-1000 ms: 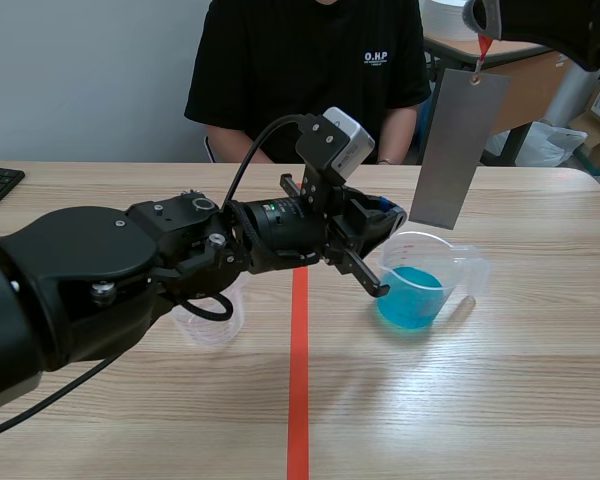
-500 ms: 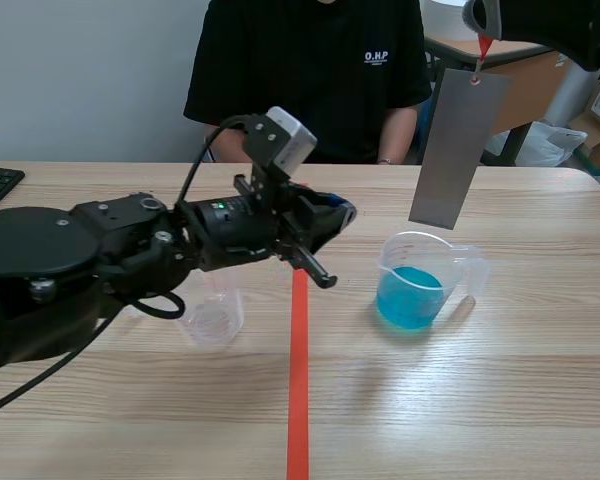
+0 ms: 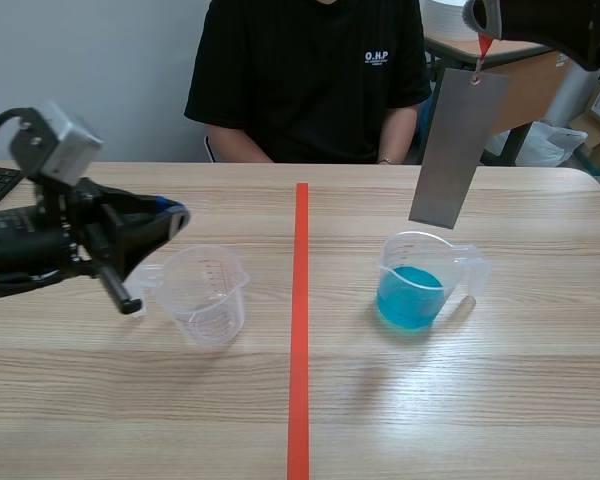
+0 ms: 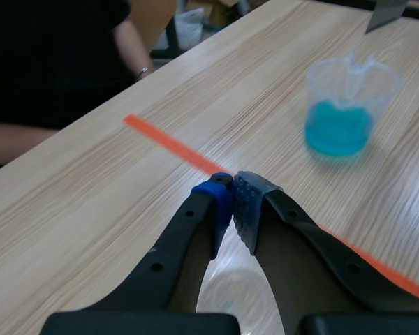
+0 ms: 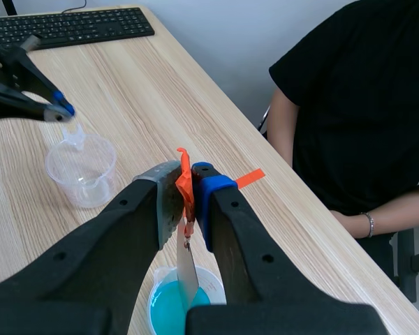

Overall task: Do the redox reaction experiment.
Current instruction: 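Put the plate into the left beaker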

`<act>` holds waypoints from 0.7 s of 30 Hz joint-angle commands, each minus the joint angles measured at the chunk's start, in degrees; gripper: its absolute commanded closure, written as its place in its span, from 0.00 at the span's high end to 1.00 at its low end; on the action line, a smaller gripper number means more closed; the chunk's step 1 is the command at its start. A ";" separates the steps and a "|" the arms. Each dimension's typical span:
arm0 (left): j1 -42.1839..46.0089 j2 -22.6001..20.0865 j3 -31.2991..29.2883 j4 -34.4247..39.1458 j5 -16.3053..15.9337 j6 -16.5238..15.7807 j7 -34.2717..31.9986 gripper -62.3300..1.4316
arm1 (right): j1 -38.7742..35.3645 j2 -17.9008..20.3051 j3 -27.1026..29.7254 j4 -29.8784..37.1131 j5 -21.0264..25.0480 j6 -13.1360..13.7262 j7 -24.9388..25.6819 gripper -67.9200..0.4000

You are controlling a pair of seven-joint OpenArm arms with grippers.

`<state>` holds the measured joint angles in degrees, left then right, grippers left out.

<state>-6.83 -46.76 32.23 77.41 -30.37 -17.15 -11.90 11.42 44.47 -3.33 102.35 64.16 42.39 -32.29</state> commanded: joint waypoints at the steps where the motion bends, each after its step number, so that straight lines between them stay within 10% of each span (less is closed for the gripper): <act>1: 3.58 -1.60 -2.84 1.01 -0.70 -0.02 -0.76 0.08 | 0.94 0.87 0.81 0.79 1.03 0.33 0.87 0.03; 12: 35.67 -4.94 -25.66 1.86 -2.01 5.49 -1.97 0.08 | 0.79 0.87 0.79 0.79 1.03 0.33 0.90 0.03; 21: 55.01 6.78 -41.33 1.79 -1.53 5.81 -1.11 0.08 | 1.07 -0.46 0.74 0.79 0.98 0.33 0.87 0.03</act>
<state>48.25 -41.23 -9.87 78.87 -31.94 -11.49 -12.43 11.44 44.16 -3.33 102.35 64.14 42.39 -32.27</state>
